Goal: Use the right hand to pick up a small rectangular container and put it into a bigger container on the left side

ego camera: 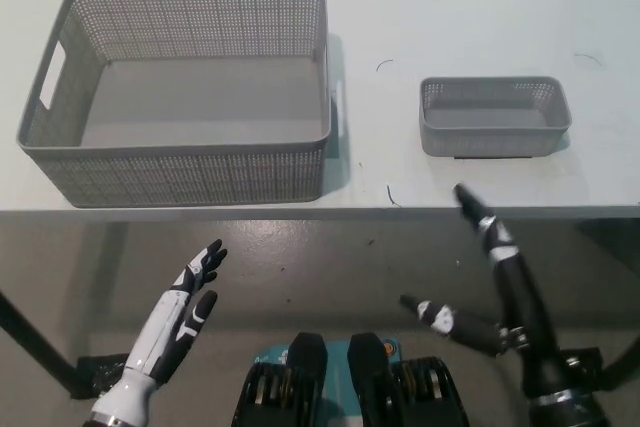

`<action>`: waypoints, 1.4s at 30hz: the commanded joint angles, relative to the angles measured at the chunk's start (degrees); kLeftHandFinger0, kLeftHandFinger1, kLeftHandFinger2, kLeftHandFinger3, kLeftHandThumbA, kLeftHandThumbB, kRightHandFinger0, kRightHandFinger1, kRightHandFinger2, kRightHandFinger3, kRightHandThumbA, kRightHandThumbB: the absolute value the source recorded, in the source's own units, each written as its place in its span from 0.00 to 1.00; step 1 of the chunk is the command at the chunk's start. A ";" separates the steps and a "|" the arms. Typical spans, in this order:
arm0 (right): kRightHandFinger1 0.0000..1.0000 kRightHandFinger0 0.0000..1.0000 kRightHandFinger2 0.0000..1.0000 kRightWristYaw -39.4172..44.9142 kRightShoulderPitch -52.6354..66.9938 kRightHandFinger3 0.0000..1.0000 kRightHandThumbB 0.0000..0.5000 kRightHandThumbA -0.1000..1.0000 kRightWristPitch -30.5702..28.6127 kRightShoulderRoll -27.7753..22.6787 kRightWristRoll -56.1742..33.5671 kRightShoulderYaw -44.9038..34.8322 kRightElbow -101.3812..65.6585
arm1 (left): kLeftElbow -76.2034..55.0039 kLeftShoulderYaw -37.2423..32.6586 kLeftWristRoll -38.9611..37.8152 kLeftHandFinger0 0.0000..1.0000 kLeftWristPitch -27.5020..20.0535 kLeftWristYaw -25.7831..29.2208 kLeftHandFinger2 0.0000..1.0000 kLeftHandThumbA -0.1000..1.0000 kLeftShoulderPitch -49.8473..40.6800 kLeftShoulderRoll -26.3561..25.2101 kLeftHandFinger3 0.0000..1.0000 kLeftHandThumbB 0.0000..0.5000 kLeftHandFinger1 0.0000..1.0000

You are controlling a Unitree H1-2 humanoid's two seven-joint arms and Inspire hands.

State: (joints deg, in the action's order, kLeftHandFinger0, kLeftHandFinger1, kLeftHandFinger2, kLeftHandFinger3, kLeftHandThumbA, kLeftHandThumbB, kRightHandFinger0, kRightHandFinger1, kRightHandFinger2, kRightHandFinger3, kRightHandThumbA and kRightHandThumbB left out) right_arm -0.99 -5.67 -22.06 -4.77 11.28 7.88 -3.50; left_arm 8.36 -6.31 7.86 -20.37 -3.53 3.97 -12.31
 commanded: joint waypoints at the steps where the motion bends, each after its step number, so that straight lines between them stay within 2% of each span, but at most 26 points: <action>1: 1.00 1.00 1.00 -0.29 -3.64 1.00 0.39 1.00 0.05 -2.46 4.51 -3.09 -9.93 | -0.41 -0.13 -3.57 1.00 -4.47 -3.28 1.00 1.00 1.74 -1.88 1.00 0.55 1.00; 3: 1.00 1.00 1.00 2.01 -6.63 1.00 0.51 1.00 6.09 -4.89 3.28 -4.98 -15.13 | -0.20 -0.32 -3.38 1.00 -5.09 -3.74 1.00 1.00 1.78 -2.18 1.00 0.57 1.00; 7: 1.00 1.00 1.00 5.48 -12.36 1.00 0.63 1.00 15.76 -10.35 6.77 -8.46 -21.12 | -0.52 -0.55 -3.22 1.00 -5.29 -4.57 1.00 1.00 1.59 -2.58 1.00 0.57 1.00; 9: 1.00 1.00 1.00 7.10 -15.31 1.00 0.65 1.00 19.00 -13.50 8.29 -9.69 -21.80 | -0.62 -0.60 -2.97 1.00 -5.05 -4.82 1.00 1.00 1.79 -2.61 1.00 0.57 1.00; 11: 1.00 1.00 1.00 10.48 -20.73 1.00 0.74 1.00 23.99 -19.00 6.72 -10.79 -20.05 | -0.98 -0.59 -2.44 1.00 -4.23 -4.99 1.00 1.00 2.07 -2.80 1.00 0.61 1.00; 13: 1.00 1.00 1.00 13.99 -26.47 1.00 0.74 1.00 27.49 -23.97 6.74 -10.34 -17.33 | -1.19 -0.36 -2.53 1.00 -3.85 -5.06 1.00 1.00 2.00 -2.78 1.00 0.66 1.00; 16: 1.00 1.00 1.00 19.25 -34.37 1.00 0.71 1.00 31.28 -29.85 7.47 -7.87 -12.09 | -1.28 0.05 -2.65 1.00 -4.00 -4.86 1.00 1.00 1.89 -2.70 1.00 0.68 1.00; 17: 1.00 1.00 1.00 20.49 -36.20 1.00 0.68 1.00 31.70 -30.70 7.52 -6.87 -10.62 | -1.23 0.26 -2.54 1.00 -4.14 -4.73 1.00 1.00 1.86 -2.86 1.00 0.68 1.00; 21: 1.00 1.00 1.00 29.98 -48.75 1.00 0.72 1.00 36.38 -34.69 9.74 0.47 -0.03 | -0.53 0.83 -1.43 1.00 -4.36 -3.53 1.00 1.00 2.30 -2.37 1.00 0.66 1.00; 24: 1.00 1.00 1.00 35.31 -56.36 1.00 0.77 1.00 39.14 -34.23 10.61 5.46 9.18 | -0.80 1.24 -0.79 1.00 -3.37 -2.61 1.00 1.00 1.83 -1.80 1.00 0.68 1.00; 28: 1.00 1.00 1.00 39.31 -65.01 1.00 0.87 1.00 37.51 -32.03 12.44 11.26 23.31 | -0.33 1.54 -0.81 1.00 -3.54 -2.13 1.00 1.00 1.86 -1.40 1.00 0.66 1.00; 32: 1.00 1.00 1.00 44.48 -72.02 1.00 0.86 1.00 37.10 -29.66 14.64 17.35 34.14 | 0.00 1.57 -0.61 1.00 -3.84 -1.96 1.00 1.00 2.08 -1.21 1.00 0.64 1.00; 35: 1.00 1.00 1.00 46.12 -76.49 1.00 0.82 1.00 33.65 -27.25 16.68 21.83 43.02 | -0.27 1.68 -0.78 1.00 -3.50 -2.11 1.00 1.00 1.95 -1.36 1.00 0.64 1.00; 38: 1.00 1.00 1.00 47.96 -80.99 1.00 0.85 1.00 30.66 -24.03 18.76 26.36 52.63 | -0.08 1.74 -0.46 1.00 -3.46 -1.85 1.00 1.00 1.97 -1.24 1.00 0.63 1.00; 42: 1.00 1.00 1.00 52.62 -85.02 1.00 0.90 1.00 29.55 -19.77 19.74 31.40 63.41 | -0.66 1.73 0.21 1.00 -3.08 -1.46 1.00 1.00 1.14 -0.90 1.00 0.63 1.00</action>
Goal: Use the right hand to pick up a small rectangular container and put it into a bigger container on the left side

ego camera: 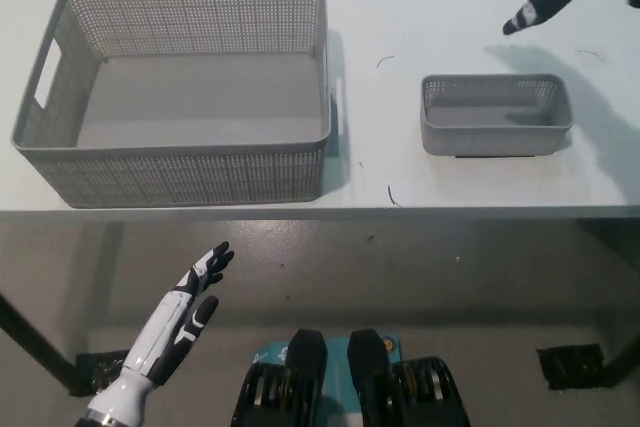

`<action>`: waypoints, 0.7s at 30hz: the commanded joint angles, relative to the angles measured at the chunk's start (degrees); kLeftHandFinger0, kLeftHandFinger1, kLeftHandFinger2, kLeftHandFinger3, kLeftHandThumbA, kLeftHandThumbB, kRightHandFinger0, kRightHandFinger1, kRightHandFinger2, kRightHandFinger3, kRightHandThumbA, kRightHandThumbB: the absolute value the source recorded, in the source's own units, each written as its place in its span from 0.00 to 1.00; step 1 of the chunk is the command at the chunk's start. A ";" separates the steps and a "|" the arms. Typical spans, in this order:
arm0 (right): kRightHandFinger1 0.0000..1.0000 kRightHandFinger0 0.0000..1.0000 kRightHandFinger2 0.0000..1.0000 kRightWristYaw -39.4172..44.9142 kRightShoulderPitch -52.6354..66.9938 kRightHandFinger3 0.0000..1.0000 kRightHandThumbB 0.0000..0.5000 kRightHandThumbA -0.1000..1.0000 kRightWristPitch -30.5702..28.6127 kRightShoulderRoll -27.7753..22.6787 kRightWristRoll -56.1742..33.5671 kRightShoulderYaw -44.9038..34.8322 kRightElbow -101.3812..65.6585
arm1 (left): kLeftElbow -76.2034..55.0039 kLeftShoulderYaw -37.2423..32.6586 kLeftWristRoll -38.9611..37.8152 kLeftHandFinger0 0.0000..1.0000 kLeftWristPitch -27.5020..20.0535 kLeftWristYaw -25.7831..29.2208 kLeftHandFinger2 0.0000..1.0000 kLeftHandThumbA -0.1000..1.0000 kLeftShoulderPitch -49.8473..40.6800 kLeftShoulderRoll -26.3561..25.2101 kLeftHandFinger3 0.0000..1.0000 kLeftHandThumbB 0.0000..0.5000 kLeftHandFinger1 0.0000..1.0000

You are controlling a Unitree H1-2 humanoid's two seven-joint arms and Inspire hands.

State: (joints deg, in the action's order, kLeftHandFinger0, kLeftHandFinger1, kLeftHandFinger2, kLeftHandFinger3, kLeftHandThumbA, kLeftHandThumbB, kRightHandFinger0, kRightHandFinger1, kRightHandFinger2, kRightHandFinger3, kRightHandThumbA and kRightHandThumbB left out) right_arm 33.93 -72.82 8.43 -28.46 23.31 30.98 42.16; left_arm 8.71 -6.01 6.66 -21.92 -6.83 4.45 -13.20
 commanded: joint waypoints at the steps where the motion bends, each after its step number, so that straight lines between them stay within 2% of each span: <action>1: 1.00 1.00 1.00 19.51 -18.79 1.00 0.85 1.00 -0.78 5.46 7.31 8.97 20.96 | -1.08 1.40 1.60 1.00 -1.46 1.82 1.00 1.00 0.62 -0.03 1.00 0.62 1.00; 3: 1.00 1.00 1.00 19.33 -19.36 1.00 0.79 1.00 -2.42 6.92 7.28 10.15 23.80 | -1.25 1.36 1.78 1.00 -1.41 1.79 1.00 1.00 0.58 -0.02 1.00 0.61 1.00; 6: 1.00 1.00 1.00 18.44 -20.42 1.00 0.81 1.00 -4.19 9.10 7.77 12.00 28.34 | -1.50 1.31 2.16 1.00 -1.30 1.69 1.00 1.00 0.52 -0.11 1.00 0.56 1.00; 8: 1.00 1.00 1.00 18.49 -20.93 1.00 0.76 1.00 -6.18 10.24 6.88 12.10 30.88 | -1.89 1.30 2.36 1.00 -0.86 1.56 1.00 1.00 0.40 -0.16 1.00 0.52 1.00; 12: 1.00 1.00 1.00 17.49 -21.80 1.00 0.90 1.00 -4.09 13.37 9.26 15.08 35.20 | -2.03 1.25 2.40 1.00 -0.63 1.41 1.00 1.00 -0.33 -0.07 1.00 0.51 1.00; 20: 1.00 1.00 1.00 13.45 -20.48 1.00 0.95 1.00 -3.93 14.67 10.85 16.23 38.58 | -1.81 1.22 2.46 1.00 -0.12 1.15 1.00 1.00 -0.22 0.20 1.00 0.50 1.00; 21: 1.00 1.00 1.00 13.73 -19.85 1.00 0.97 1.00 -0.82 14.80 10.00 15.10 39.20 | -2.09 1.22 2.46 1.00 0.18 1.06 1.00 1.00 -0.40 0.17 1.00 0.50 1.00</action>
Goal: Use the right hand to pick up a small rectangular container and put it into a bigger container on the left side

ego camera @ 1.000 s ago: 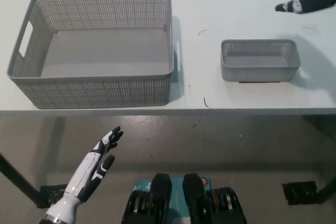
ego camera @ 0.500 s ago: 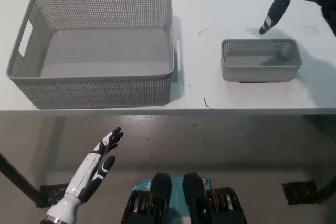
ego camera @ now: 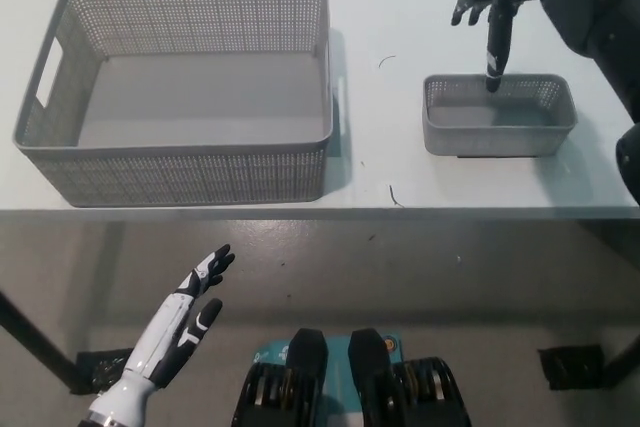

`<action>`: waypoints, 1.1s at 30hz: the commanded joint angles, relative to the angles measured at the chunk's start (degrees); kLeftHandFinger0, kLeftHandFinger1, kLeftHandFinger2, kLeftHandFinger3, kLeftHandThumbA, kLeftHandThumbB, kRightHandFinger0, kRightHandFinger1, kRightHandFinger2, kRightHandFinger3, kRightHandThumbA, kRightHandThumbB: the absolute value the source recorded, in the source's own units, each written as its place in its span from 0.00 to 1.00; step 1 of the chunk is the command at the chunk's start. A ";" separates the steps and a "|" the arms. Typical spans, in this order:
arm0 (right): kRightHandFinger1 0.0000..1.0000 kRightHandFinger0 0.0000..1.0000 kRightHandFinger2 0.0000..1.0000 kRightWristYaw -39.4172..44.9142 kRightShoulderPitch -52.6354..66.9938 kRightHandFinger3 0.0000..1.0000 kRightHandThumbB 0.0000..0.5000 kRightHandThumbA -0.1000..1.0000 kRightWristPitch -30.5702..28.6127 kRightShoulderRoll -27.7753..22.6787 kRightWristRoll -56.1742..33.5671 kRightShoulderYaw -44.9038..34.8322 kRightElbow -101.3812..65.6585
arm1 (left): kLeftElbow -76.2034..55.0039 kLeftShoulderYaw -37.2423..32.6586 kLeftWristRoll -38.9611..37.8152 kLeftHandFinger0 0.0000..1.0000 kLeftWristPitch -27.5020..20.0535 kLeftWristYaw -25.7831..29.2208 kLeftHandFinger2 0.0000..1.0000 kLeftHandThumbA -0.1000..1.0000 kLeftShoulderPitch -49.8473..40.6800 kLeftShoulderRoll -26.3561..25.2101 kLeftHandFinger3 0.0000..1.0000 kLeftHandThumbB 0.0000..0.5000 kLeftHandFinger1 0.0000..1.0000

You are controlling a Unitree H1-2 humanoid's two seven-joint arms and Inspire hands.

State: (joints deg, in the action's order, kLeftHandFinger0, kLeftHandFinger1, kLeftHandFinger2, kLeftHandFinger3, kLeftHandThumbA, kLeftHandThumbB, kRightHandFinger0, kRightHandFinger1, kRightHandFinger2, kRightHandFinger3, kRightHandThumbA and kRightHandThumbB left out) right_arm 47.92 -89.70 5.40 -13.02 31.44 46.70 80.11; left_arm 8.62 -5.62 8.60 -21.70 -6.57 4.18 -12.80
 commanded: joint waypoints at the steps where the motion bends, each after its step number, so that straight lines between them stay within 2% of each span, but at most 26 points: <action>1: 1.00 1.00 1.00 -0.23 -2.66 1.00 0.96 1.00 2.02 -0.64 1.78 -0.84 1.39 | -2.11 0.81 0.77 1.00 0.00 0.85 1.00 1.00 -0.31 -0.28 1.00 0.50 1.00; 4: 1.00 1.00 1.00 -1.69 -1.87 1.00 0.95 1.00 -0.80 -0.49 3.11 0.02 1.30 | -2.43 0.92 1.07 1.00 0.09 1.02 1.00 1.00 -0.59 -0.29 1.00 0.49 1.00; 6: 1.00 1.00 1.00 -2.43 -1.55 1.00 0.96 1.00 -0.04 -0.08 3.68 0.08 1.60 | -2.63 1.01 1.11 1.00 0.61 0.95 1.00 1.00 -0.42 -0.33 1.00 0.50 1.00; 8: 1.00 1.00 1.00 -3.77 -1.15 1.00 0.92 1.00 -0.41 0.07 3.46 -0.64 1.69 | -2.43 1.16 1.18 1.00 0.28 1.17 1.00 1.00 -0.40 -0.28 1.00 0.52 1.00; 9: 1.00 1.00 1.00 -4.20 -1.01 1.00 0.92 1.00 -0.47 0.11 3.94 -0.38 1.61 | -2.32 1.15 1.40 1.00 0.05 1.28 1.00 1.00 -0.40 -0.29 1.00 0.51 1.00; 12: 1.00 1.00 1.00 -5.35 0.18 1.00 0.86 1.00 -1.77 0.16 4.64 -0.07 1.43 | -2.61 1.13 1.68 1.00 0.01 1.32 1.00 1.00 -1.04 -0.26 1.00 0.49 1.00; 16: 1.00 1.00 1.00 -9.02 1.94 1.00 0.97 1.00 1.76 0.27 4.05 -1.68 1.74 | -2.36 1.22 1.80 1.00 -0.75 1.62 1.00 1.00 -1.03 -0.04 1.00 0.45 1.00; 18: 1.00 1.00 1.00 -10.44 3.13 1.00 0.96 1.00 1.07 0.21 3.98 -2.25 1.76 | -2.36 1.40 1.76 1.00 -0.68 1.65 1.00 1.00 -1.05 -0.07 1.00 0.45 1.00; 20: 1.00 1.00 1.00 -9.69 4.28 1.00 0.94 1.00 1.49 0.29 4.06 -2.60 1.90 | -2.94 1.18 1.80 1.00 -0.44 1.48 1.00 1.00 -1.91 0.17 1.00 0.45 1.00; 21: 1.00 1.00 1.00 -10.41 5.00 1.00 0.88 1.00 -0.37 0.11 4.23 -2.59 1.69 | -3.12 1.10 1.90 1.00 -0.21 1.36 1.00 1.00 -1.94 0.18 1.00 0.45 1.00; 22: 1.00 1.00 1.00 -7.86 5.51 1.00 0.71 1.00 -1.91 -0.02 2.68 -4.00 1.88 | -2.98 1.01 1.75 1.00 -0.30 1.22 1.00 1.00 -2.00 0.22 1.00 0.44 1.00; 23: 1.00 1.00 1.00 -6.68 5.68 1.00 0.69 1.00 -2.63 -0.02 2.29 -4.37 1.98 | -2.87 0.98 1.82 1.00 -0.41 1.22 1.00 1.00 -2.04 0.24 1.00 0.44 1.00; 26: 1.00 1.00 1.00 -6.69 6.60 1.00 0.79 1.00 -2.22 0.24 2.60 -5.02 2.38 | -2.83 1.17 1.83 1.00 -0.87 1.46 1.00 1.00 -2.05 0.36 1.00 0.43 1.00; 31: 1.00 1.00 1.00 -8.64 8.37 1.00 0.84 1.00 -1.65 0.33 2.75 -5.93 2.83 | -3.01 1.46 2.18 1.00 -1.22 1.88 1.00 1.00 -2.09 0.56 1.00 0.45 1.00; 33: 1.00 1.00 1.00 -8.63 9.40 1.00 0.92 1.00 -0.60 -0.35 2.71 -6.31 2.95 | -2.42 1.00 1.98 1.00 -1.58 1.62 1.00 1.00 -2.01 0.91 1.00 0.46 1.00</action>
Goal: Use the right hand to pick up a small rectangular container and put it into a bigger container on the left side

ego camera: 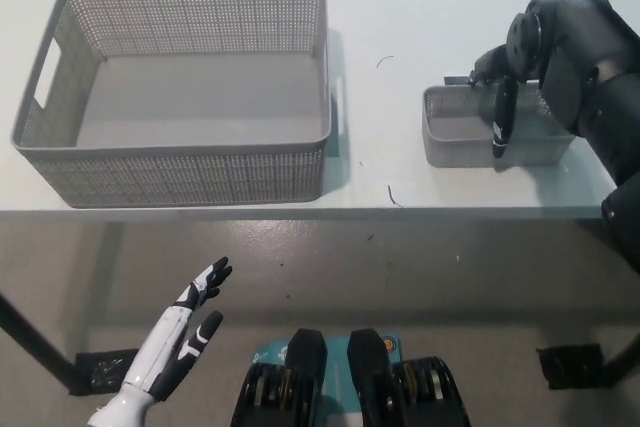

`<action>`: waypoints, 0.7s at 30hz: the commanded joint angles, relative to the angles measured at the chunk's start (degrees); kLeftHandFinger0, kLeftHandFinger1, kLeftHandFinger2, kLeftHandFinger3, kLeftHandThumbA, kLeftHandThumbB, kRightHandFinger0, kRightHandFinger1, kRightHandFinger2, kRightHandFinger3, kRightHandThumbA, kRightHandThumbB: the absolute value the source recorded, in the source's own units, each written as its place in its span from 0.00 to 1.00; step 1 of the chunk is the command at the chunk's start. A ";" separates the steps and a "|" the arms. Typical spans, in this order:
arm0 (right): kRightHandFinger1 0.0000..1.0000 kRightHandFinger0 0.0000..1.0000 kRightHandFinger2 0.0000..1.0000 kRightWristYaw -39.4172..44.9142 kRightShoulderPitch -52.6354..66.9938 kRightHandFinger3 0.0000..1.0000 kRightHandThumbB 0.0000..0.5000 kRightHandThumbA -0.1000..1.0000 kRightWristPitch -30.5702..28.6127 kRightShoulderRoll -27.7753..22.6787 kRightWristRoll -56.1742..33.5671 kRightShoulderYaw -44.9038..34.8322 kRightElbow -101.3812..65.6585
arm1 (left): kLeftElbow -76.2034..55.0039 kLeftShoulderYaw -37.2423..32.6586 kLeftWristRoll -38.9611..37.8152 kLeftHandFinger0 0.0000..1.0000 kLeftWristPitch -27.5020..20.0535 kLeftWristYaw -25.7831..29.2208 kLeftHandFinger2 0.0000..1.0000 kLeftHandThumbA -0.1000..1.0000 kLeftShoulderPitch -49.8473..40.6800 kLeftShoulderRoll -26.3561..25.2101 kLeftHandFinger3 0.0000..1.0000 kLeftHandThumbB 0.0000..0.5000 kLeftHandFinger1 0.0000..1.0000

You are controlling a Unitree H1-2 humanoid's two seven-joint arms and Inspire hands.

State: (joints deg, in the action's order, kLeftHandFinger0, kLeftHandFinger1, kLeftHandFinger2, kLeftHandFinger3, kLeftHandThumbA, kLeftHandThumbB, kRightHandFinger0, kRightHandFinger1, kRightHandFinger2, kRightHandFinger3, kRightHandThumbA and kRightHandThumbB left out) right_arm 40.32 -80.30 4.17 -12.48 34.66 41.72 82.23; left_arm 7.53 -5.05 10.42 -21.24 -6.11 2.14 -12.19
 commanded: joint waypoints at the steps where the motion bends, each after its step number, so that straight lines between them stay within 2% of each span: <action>1: 1.00 1.00 1.00 -2.44 0.77 1.00 0.97 1.00 2.35 -0.84 -0.73 -1.91 0.96 | -1.36 0.42 -0.02 1.00 -1.99 1.12 1.00 1.00 -0.29 0.33 1.00 0.48 1.00; 3: 1.00 1.00 1.00 -5.90 1.74 1.00 0.96 1.00 2.43 -0.83 0.60 -1.22 0.88 | -1.52 0.58 -0.35 1.00 -1.60 1.11 1.00 1.00 -0.26 0.43 1.00 0.47 1.00; 7: 1.00 1.00 1.00 -7.13 2.84 1.00 0.89 1.00 1.72 -1.15 -0.13 -2.23 0.87 | -1.34 0.66 -0.27 1.00 -2.05 1.09 1.00 1.00 -0.19 0.51 1.00 0.46 1.00; 10: 1.00 1.00 1.00 -9.17 3.85 1.00 0.75 1.00 0.31 -0.79 -0.27 -2.79 0.95 | -1.59 0.83 0.34 1.00 -1.75 1.45 1.00 1.00 -0.32 0.54 1.00 0.45 1.00; 11: 1.00 1.00 1.00 -13.77 4.62 1.00 0.66 0.96 -0.02 -0.77 -1.12 -4.08 0.70 | -1.46 0.83 0.44 1.00 -1.85 1.48 1.00 1.00 -0.26 0.50 1.00 0.45 1.00; 12: 1.00 1.00 1.00 -21.28 5.58 1.00 0.46 0.64 0.29 -0.69 -3.00 -6.71 0.29 | -1.40 0.82 0.36 1.00 -1.76 1.42 1.00 1.00 -0.22 0.48 1.00 0.45 1.00; 13: 0.99 0.92 1.00 -24.75 6.06 1.00 0.51 0.48 -0.18 -0.67 -3.91 -8.07 0.10 | -1.32 0.84 0.22 1.00 -1.79 1.38 1.00 1.00 -0.19 0.48 1.00 0.46 1.00; 14: 1.00 1.00 1.00 -28.14 6.42 1.00 0.46 0.31 -1.57 -0.70 -2.59 -7.31 -0.13 | -1.16 0.85 0.11 1.00 -1.96 1.37 1.00 1.00 -0.13 0.48 1.00 0.46 1.00; 15: 0.85 0.75 0.92 -32.86 6.61 1.00 0.29 0.16 -3.17 -0.82 -0.39 -5.77 -0.48 | -1.05 0.84 0.53 1.00 -2.18 1.53 1.00 1.00 -0.07 0.39 1.00 0.45 1.00; 16: 0.54 0.43 0.65 -34.78 6.68 0.83 0.34 0.10 -3.80 -0.91 -0.35 -6.06 -0.64 | -1.07 0.84 0.62 1.00 -2.17 1.57 1.00 1.00 -0.06 0.38 1.00 0.44 1.00; 17: 0.35 0.22 0.47 -39.02 7.03 0.57 0.36 0.02 -5.77 -1.02 -1.05 -7.11 -1.08 | -1.56 0.92 0.67 1.00 -2.02 1.63 1.00 1.00 -0.68 0.37 1.00 0.44 1.00; 18: 0.24 0.04 0.37 -42.05 7.06 0.37 0.32 0.00 -7.42 -1.22 -0.99 -7.28 -1.35 | -1.73 0.95 0.59 1.00 -1.96 1.61 1.00 1.00 -0.91 0.35 1.00 0.42 1.00; 19: 0.23 0.01 0.43 -43.50 7.20 0.38 0.32 0.00 -8.37 -1.41 -1.21 -7.67 -1.59 | -1.95 0.83 0.73 1.00 -1.92 1.57 1.00 1.00 -1.48 0.37 1.00 0.42 1.00; 20: 0.33 0.00 0.61 -44.73 7.13 0.47 0.30 0.00 -9.51 -1.64 -1.34 -7.94 -1.81 | -2.03 0.79 0.74 1.00 -1.87 1.54 1.00 1.00 -1.73 0.38 1.00 0.42 1.00; 21: 0.52 0.11 0.79 -46.41 6.59 0.62 0.28 0.00 -10.84 -2.01 -1.22 -8.06 -2.11 | -2.05 0.80 0.79 1.00 -1.74 1.56 1.00 1.00 -1.77 0.40 1.00 0.42 1.00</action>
State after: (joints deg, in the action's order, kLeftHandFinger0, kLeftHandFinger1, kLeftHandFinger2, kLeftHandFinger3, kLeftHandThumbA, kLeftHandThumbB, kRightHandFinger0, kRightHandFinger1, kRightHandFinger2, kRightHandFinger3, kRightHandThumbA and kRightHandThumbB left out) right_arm 23.11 -74.97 3.25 -12.85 34.58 37.33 81.85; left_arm 7.83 -5.06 10.55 -21.26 -6.03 1.61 -11.50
